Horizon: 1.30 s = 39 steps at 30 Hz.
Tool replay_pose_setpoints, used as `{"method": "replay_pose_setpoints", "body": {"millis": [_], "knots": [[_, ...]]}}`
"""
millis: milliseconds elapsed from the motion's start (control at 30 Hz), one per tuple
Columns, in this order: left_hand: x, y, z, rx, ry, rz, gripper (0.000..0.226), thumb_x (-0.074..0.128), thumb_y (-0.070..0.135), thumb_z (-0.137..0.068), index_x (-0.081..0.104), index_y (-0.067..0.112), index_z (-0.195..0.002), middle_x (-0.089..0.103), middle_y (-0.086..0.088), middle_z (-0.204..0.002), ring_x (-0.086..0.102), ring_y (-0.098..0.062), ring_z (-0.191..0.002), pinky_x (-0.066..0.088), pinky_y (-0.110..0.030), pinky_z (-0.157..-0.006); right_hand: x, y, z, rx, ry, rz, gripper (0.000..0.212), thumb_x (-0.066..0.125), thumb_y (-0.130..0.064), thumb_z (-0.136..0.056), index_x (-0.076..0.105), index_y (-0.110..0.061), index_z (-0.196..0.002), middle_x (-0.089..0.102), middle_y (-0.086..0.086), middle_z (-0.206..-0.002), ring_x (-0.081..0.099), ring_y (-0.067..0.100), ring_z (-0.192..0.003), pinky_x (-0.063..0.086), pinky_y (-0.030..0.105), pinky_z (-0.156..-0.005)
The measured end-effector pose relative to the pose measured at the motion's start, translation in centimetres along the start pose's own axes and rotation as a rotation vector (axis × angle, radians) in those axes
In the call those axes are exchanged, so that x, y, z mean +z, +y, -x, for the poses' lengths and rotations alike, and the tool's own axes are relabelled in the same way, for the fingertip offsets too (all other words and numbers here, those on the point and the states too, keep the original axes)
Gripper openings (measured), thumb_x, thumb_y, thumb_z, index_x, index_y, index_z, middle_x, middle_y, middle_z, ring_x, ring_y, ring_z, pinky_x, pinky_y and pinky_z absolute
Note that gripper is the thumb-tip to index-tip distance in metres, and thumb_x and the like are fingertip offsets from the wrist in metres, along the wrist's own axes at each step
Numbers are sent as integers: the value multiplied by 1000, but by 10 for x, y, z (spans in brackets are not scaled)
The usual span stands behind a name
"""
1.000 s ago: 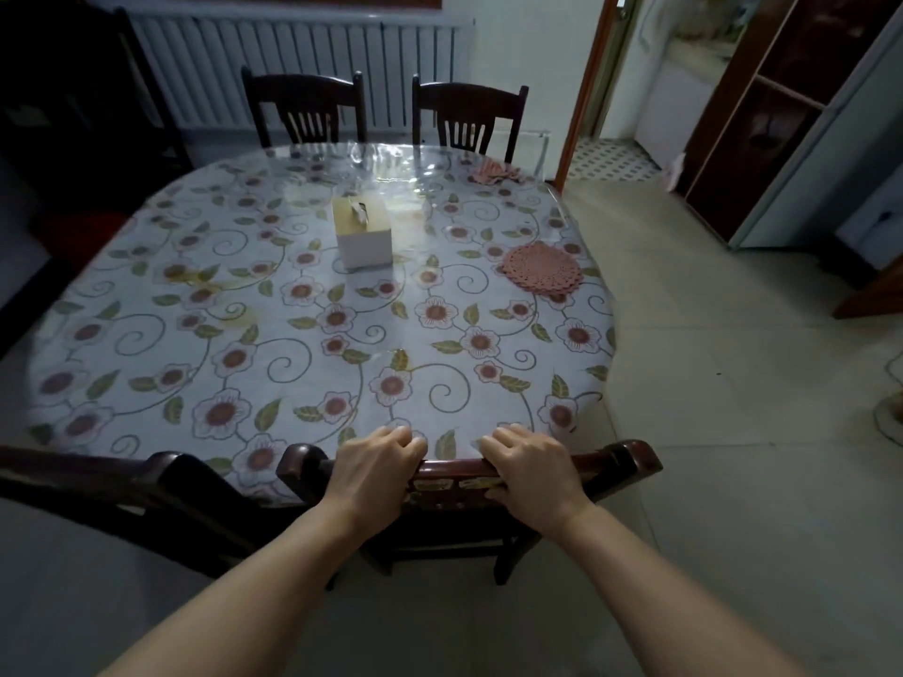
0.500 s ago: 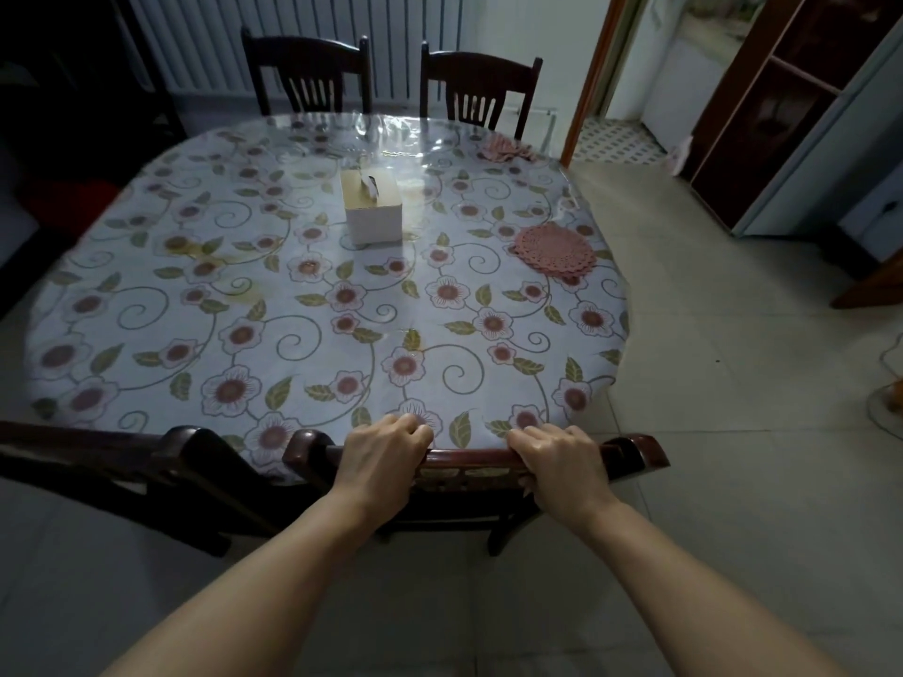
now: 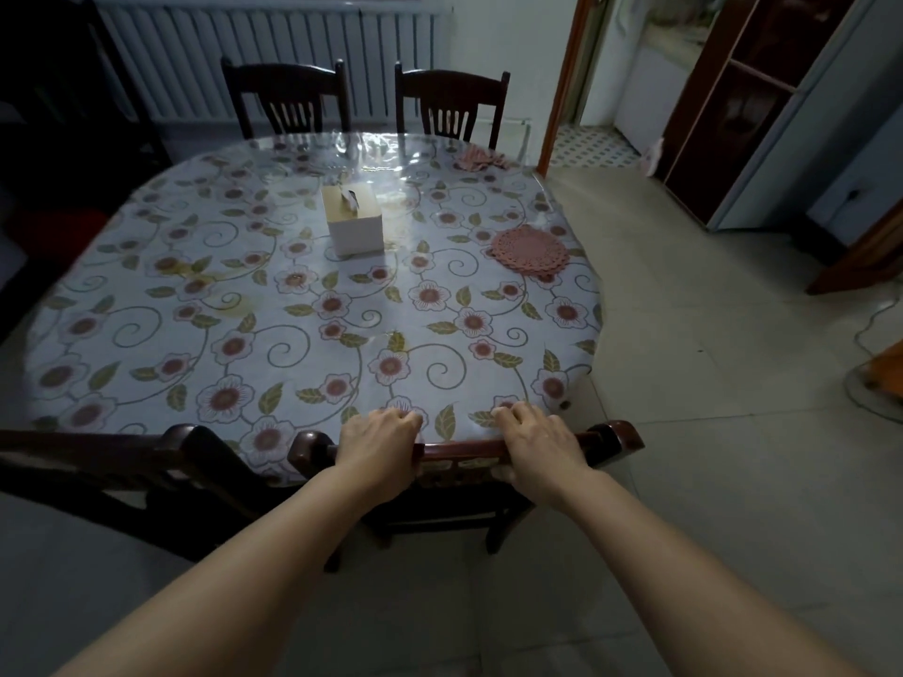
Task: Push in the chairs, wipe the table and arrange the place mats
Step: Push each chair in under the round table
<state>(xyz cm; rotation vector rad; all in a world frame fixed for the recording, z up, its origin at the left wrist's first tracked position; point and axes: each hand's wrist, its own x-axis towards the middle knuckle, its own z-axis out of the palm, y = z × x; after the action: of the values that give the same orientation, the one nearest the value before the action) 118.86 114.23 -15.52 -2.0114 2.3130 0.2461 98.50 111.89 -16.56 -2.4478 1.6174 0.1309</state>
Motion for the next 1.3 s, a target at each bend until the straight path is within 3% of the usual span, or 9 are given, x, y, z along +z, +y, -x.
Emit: {"method": "replay_pose_setpoints", "body": {"millis": [100,200,567,1033,1300], "knots": [[-6,10,-4,55,-68,44,49,55,53,-82,47,23,-120,58,-2,-117,54,-25,-108,37,-37,-84,-11,4,11,35,4,-62,68,62,-47,-81,31,-21,-136,38,5,-138,34,25,-129,28,39,-106],[-14,25,-12,89,-56,102,54,47,59,-84,45,24,-124,58,-4,-123,53,-26,-112,37,-40,-90,-25,9,19,72,37,-83,68,58,-52,-83,31,-21,-137,35,5,-140,32,25,-131,27,40,-109],[-51,91,-49,121,-52,113,50,45,48,-91,40,18,-130,55,-10,-128,51,-30,-116,38,-41,-89,-67,66,25,110,119,-100,70,56,-49,-86,29,-16,-142,31,8,-145,27,25,-136,25,41,-112],[-80,260,-158,-11,-16,196,62,53,44,-88,27,21,-140,45,-9,-140,46,-27,-124,42,-43,-99,-110,268,-8,20,99,-130,73,63,-43,-83,28,-18,-142,28,8,-148,26,27,-136,26,43,-110],[-98,289,-274,-51,-7,192,58,54,43,-88,32,20,-136,47,-6,-138,47,-25,-122,41,-39,-94,-136,349,-86,0,121,-147,75,61,-45,-84,24,-19,-144,27,8,-149,27,26,-135,27,41,-110]]}}
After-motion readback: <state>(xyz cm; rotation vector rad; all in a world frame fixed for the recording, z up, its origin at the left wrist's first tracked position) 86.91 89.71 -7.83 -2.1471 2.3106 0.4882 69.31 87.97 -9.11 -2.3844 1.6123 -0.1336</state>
